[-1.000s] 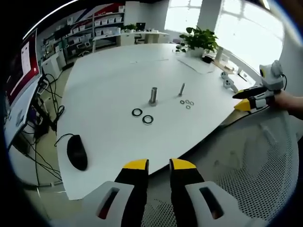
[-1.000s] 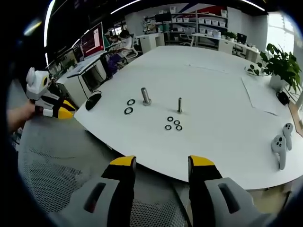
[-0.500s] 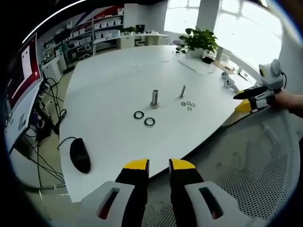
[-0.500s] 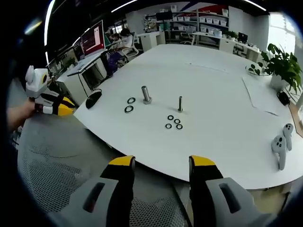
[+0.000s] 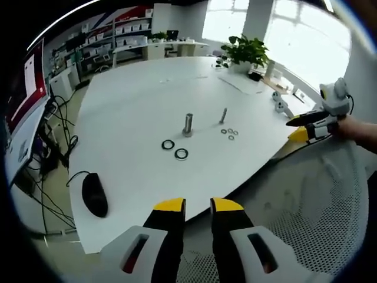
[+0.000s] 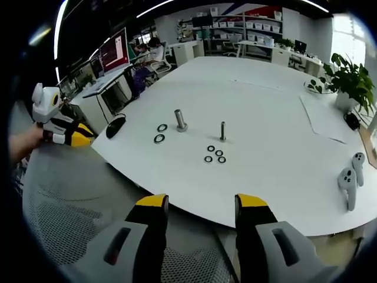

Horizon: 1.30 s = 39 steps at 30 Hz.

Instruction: Place the washer onto the threaded stud by aligning its center hole with the stud, sliding it down to the base, and recovering from edge contact or off-axis alignment until the washer reaches the visible bottom stop.

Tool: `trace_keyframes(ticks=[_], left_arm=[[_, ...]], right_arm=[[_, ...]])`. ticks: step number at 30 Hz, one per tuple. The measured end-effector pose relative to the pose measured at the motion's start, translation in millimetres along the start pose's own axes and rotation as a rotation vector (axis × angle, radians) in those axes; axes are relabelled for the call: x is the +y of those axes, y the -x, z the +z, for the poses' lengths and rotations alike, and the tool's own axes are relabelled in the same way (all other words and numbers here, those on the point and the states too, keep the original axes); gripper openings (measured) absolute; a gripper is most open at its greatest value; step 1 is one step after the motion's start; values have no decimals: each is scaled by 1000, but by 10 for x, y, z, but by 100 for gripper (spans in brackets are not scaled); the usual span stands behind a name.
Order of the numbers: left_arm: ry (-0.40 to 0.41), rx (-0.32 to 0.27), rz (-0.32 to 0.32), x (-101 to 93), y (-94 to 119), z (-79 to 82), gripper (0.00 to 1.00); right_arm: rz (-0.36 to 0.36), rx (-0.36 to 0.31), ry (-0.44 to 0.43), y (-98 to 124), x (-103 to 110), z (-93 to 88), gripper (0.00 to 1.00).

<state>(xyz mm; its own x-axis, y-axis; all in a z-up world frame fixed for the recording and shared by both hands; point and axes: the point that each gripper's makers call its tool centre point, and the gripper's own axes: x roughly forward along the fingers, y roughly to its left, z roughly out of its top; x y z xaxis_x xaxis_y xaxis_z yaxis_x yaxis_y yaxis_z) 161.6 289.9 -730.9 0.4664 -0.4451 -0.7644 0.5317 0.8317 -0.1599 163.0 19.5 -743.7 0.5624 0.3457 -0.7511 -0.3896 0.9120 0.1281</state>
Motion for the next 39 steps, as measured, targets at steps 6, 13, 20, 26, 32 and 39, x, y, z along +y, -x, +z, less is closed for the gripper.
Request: trace_keyframes(ticks=[6, 13, 20, 26, 32, 39], left_arm=[[39, 31, -31, 1, -31, -9, 15], [-17, 82, -19, 45, -89, 11, 16], [-13, 76, 0, 125, -415, 200, 24], [14, 80, 3, 143, -758, 312, 28], [8, 127, 14, 199, -1033, 401, 28], [-2, 199, 4, 197, -1298, 331, 28]], right_arm=[[-1, -6, -15, 4, -14, 9, 48], [-7, -1, -21, 3, -33, -4, 47], [-12, -8, -33, 9, -46, 6, 47], [-24, -13, -39, 13, -77, 14, 47], [-22, -11, -35, 15, -67, 10, 47], [-19, -12, -30, 12, -59, 9, 47]])
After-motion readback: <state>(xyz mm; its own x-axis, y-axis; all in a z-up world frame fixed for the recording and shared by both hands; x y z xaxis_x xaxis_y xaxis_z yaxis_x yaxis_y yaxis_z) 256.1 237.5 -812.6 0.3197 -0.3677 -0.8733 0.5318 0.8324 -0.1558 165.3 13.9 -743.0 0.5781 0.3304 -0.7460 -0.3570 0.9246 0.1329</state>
